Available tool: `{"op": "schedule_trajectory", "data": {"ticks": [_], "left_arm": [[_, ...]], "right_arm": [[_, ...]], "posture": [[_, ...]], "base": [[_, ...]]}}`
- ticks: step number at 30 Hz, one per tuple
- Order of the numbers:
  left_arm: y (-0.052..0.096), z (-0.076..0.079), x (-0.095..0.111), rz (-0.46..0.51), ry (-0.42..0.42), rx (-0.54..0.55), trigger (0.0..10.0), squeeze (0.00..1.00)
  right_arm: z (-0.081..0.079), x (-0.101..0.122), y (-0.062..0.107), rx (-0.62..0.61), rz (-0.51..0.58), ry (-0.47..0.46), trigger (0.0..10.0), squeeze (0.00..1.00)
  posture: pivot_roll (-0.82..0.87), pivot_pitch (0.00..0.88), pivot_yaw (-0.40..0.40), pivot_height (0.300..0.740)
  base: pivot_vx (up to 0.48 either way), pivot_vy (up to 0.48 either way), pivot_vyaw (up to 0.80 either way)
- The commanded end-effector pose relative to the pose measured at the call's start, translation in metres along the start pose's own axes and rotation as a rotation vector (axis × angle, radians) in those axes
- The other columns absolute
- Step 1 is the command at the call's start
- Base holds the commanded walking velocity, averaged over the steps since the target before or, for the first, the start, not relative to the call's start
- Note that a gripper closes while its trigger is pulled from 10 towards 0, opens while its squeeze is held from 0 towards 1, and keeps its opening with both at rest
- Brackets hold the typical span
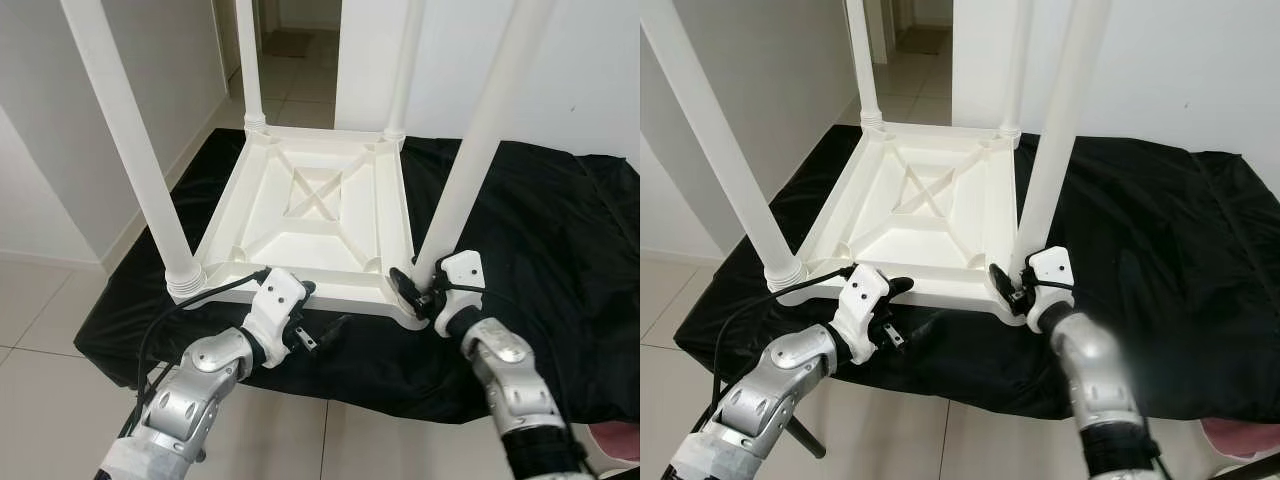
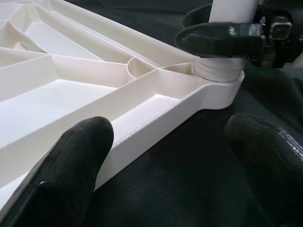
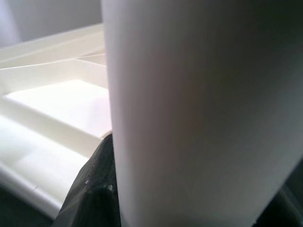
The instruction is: Building children table
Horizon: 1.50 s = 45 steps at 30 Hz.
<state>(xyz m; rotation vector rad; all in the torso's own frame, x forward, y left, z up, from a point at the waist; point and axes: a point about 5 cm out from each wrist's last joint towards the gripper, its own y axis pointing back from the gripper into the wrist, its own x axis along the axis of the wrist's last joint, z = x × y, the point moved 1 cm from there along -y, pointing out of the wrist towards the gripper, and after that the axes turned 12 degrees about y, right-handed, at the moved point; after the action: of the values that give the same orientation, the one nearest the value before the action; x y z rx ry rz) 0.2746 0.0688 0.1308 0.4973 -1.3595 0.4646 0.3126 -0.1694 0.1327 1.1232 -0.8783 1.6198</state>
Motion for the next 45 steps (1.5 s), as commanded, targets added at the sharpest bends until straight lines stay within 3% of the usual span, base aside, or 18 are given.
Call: {"op": "schedule_trajectory", "data": {"ticks": [1, 5, 8, 15, 25, 45], "left_arm": [[0.001, -0.001, -0.004, -0.008, 0.003, 0.019, 10.0, 0.00], [0.002, -0.001, -0.004, -0.008, 0.006, 0.021, 10.0, 0.00], [0.003, 0.001, -0.006, -0.009, 0.010, 0.021, 10.0, 0.00], [0.004, 0.002, -0.006, -0.009, 0.012, 0.021, 10.0, 0.00], [0.000, -0.003, 0.002, 0.016, 0.000, 0.028, 10.0, 0.00], [0.003, 0.002, 0.000, 0.001, 0.009, 0.015, 10.0, 0.00]], "right_arm": [[0.004, 0.000, 0.001, -0.093, -0.030, -0.006, 10.0, 0.00], [-0.003, -0.002, 0.003, -0.205, -0.076, -0.045, 10.0, 0.00], [-0.022, -0.006, 0.005, -0.336, -0.139, -0.088, 10.0, 0.00], [-0.049, -0.001, 0.002, -0.342, -0.167, -0.180, 10.0, 0.00], [-0.037, -0.002, -0.001, -0.369, -0.173, -0.137, 10.0, 0.00], [-0.032, 0.000, -0.001, -0.375, -0.164, -0.113, 10.0, 0.00]], "posture": [[-0.05, 0.000, 0.003, 0.740], [-0.04, 0.000, -0.003, 0.740], [-0.04, 0.000, -0.005, 0.740], [-0.03, 0.000, 0.006, 0.740], [-0.05, 0.000, -0.005, 0.740], [-0.05, 0.000, 0.025, 0.740]], "base": [[0.000, 0.000, 0.00], [0.000, 0.000, 0.00], [0.000, 0.000, 0.00], [0.000, 0.000, 0.00], [0.000, 0.000, 0.00], [0.000, 0.000, 0.00]]}}
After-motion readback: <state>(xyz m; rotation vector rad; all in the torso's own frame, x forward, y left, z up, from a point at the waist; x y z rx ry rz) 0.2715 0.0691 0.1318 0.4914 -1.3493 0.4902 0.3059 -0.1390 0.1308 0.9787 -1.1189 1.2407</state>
